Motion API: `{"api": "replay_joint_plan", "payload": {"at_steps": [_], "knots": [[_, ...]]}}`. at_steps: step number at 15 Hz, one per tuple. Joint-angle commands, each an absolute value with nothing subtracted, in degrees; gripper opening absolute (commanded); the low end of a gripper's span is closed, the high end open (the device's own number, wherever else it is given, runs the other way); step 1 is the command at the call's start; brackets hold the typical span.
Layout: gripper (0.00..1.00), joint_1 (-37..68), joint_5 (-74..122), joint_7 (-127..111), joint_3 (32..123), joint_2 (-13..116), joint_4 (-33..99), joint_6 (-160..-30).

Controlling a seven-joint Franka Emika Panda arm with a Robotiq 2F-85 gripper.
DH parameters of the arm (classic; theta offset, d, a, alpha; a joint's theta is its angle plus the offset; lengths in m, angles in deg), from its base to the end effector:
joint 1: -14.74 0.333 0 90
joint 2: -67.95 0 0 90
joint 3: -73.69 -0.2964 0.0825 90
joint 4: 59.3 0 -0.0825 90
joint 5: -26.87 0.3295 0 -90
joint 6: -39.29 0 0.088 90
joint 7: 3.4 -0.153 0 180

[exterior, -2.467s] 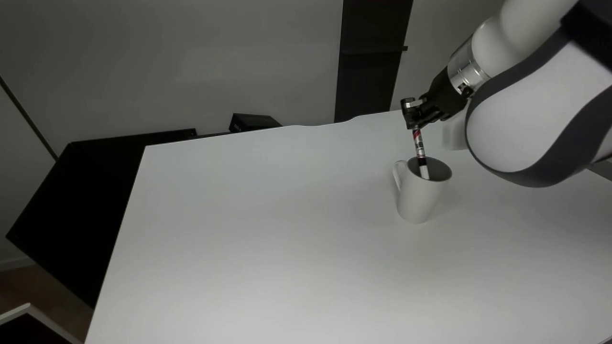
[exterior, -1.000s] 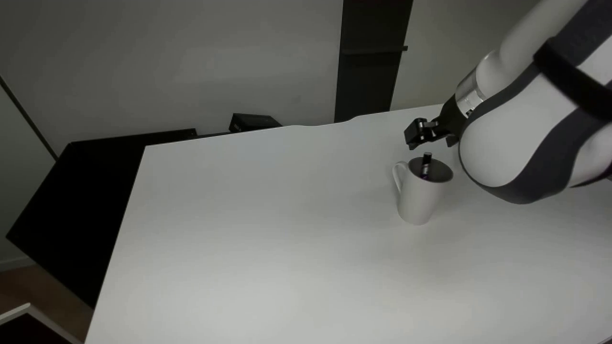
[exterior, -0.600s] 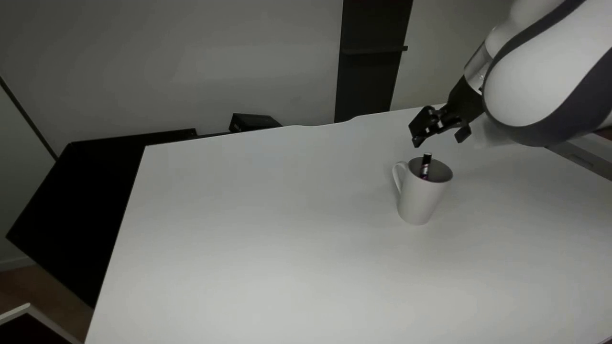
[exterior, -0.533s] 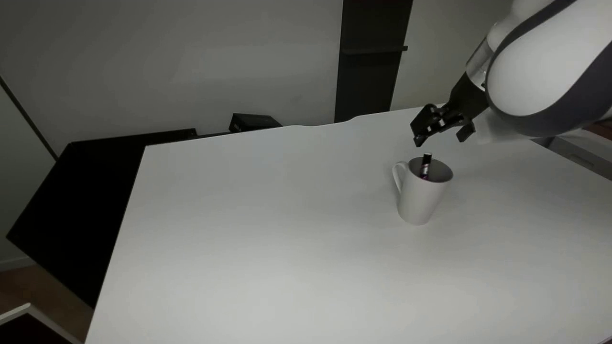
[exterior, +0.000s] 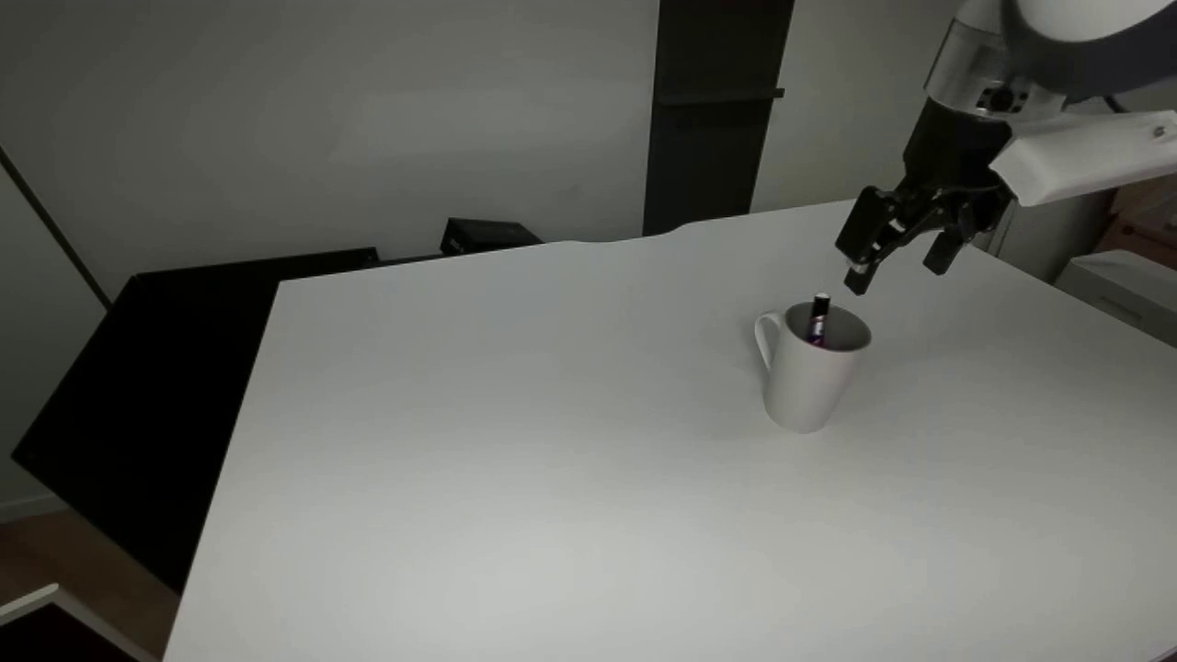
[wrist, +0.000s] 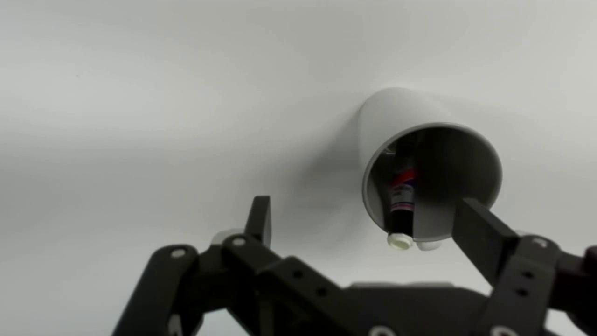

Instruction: Pick an object from the table and place it in basket

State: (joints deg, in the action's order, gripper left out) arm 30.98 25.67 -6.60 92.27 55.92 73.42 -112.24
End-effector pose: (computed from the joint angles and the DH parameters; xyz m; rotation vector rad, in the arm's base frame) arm 0.5059 -0.0229 0.2483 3.0574 -0.1040 0.1980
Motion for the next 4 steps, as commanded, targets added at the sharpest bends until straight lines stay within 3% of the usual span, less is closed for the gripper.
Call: {"api": "replay_joint_plan", "payload": {"at_steps": [1, 4], "knots": [[1.0, 23.8, 23.1, -7.8, 85.6, 56.6, 72.9, -110.5], [1.0, 22.7, 22.9, -7.5, 84.7, 56.8, 72.5, -109.4]]}}
